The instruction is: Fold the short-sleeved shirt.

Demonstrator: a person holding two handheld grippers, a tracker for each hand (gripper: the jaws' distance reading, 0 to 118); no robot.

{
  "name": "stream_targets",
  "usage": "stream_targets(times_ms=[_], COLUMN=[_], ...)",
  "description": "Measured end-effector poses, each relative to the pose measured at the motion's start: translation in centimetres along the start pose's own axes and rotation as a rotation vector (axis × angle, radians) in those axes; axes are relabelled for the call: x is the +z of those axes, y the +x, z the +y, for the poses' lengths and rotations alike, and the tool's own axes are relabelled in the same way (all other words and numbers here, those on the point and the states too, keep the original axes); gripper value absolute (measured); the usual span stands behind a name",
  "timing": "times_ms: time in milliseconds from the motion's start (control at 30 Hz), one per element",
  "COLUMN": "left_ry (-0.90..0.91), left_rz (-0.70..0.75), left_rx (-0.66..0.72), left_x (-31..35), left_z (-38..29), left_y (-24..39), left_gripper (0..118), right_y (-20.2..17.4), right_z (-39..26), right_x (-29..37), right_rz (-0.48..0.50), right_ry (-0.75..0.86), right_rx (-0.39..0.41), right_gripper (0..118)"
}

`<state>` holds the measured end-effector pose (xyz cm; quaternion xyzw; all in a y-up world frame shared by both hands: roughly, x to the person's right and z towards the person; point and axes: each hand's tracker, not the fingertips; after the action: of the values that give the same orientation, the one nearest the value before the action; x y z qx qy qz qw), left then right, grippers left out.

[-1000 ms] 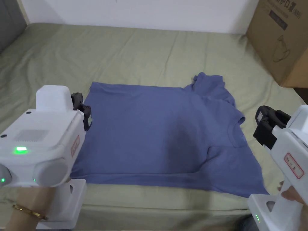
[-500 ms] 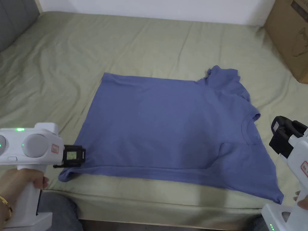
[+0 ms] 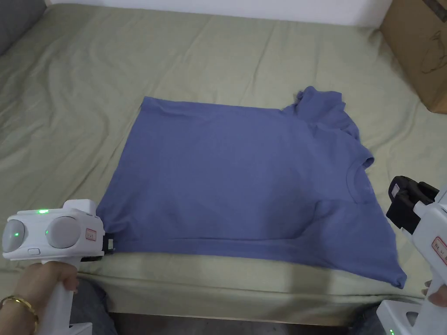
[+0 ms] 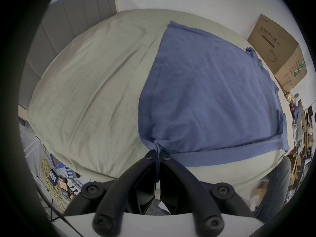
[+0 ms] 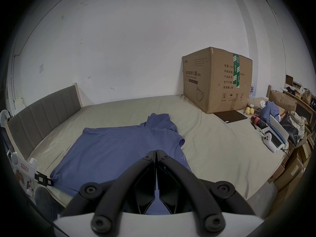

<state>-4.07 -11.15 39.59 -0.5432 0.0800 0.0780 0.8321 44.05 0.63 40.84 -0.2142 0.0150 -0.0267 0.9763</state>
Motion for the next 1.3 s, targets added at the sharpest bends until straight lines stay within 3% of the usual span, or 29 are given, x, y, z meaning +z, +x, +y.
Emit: stream_targets(times_ms=[167,233,267,300,367,400,500,600,667,733,767,800,833,867,900,1000,1167,1300], left_ry=[0.132,0.166,0.170,0.177,0.191,0.194,0.202,0.199,0.194,0.187,0.183,0.178,0.174,0.174,0.172,0.163,0.163,0.226], left_rz=[-0.058,-0.078,-0.077,-0.081,-0.085,-0.086,-0.085,-0.078,-0.074,-0.071,-0.067,-0.060,-0.058,-0.058,-0.057,-0.056,-0.117,-0.137], left_rx=[0.116,0.137,0.138,0.139,0.137,0.137,0.138,0.135,0.138,0.137,0.136,0.135,0.135,0.136,0.137,0.141,0.198,0.188], left_x=[3.2,4.2,4.6,4.9,5.7,6.0,6.3,6.3,6.2,6.2,6.1,6.1,6.1,6.1,6.1,6.3,7.7,9.4], left_z=[0.1,0.5,0.5,0.5,0.7,0.7,0.8,0.6,0.8,0.5,0.6,0.6,0.5,0.3,0.4,0.5,3.1,7.0], left_y=[-1.0,-1.3,-1.4,-1.4,-1.0,-0.9,-0.7,-0.7,-0.6,-0.7,-0.5,-0.4,-0.5,-0.5,-0.4,-0.4,-1.1,-0.5], left_gripper=[0,0,0,0,0,0,0,0,0,0,0,0,0,0,0,0,0,0], right_y=[2.1,3.6,4.3,4.9,5.9,6.3,6.9,7.3,7.5,7.5,7.4,7.3,7.7,7.7,7.6,7.3,7.9,8.0], right_z=[0.2,0.0,-0.3,-0.6,-1.6,-2.3,-4.5,-7.0,-8.2,-8.9,-9.0,-9.2,-9.7,-9.6,-9.4,-7.6,-1.9,3.5], right_x=[-1.1,-2.6,-3.2,-3.8,-5.3,-6.0,-7.2,-8.2,-8.7,-8.8,-8.9,-8.9,-9.1,-8.9,-8.7,-8.1,-7.0,-8.3], right_rz=[0.001,0.002,-0.003,-0.012,-0.017,-0.003,-0.034,-0.072,-0.074,-0.080,-0.087,-0.090,-0.058,-0.016,-0.001,0.015,0.078,0.097], right_ry=[-0.181,-0.299,-0.334,-0.366,-0.480,-0.546,-0.660,-0.768,-0.783,-0.782,-0.787,-0.784,-0.770,-0.753,-0.740,-0.735,-0.695,-0.604], right_rx=[0.013,-0.047,-0.063,-0.078,-0.055,-0.032,0.061,0.047,0.018,0.016,0.022,0.028,0.013,-0.022,-0.043,0.046,0.004,-0.076], right_gripper=[0,1,14,40,108,117,117,116,106,82,51,28,12,7,7,6,6,6])
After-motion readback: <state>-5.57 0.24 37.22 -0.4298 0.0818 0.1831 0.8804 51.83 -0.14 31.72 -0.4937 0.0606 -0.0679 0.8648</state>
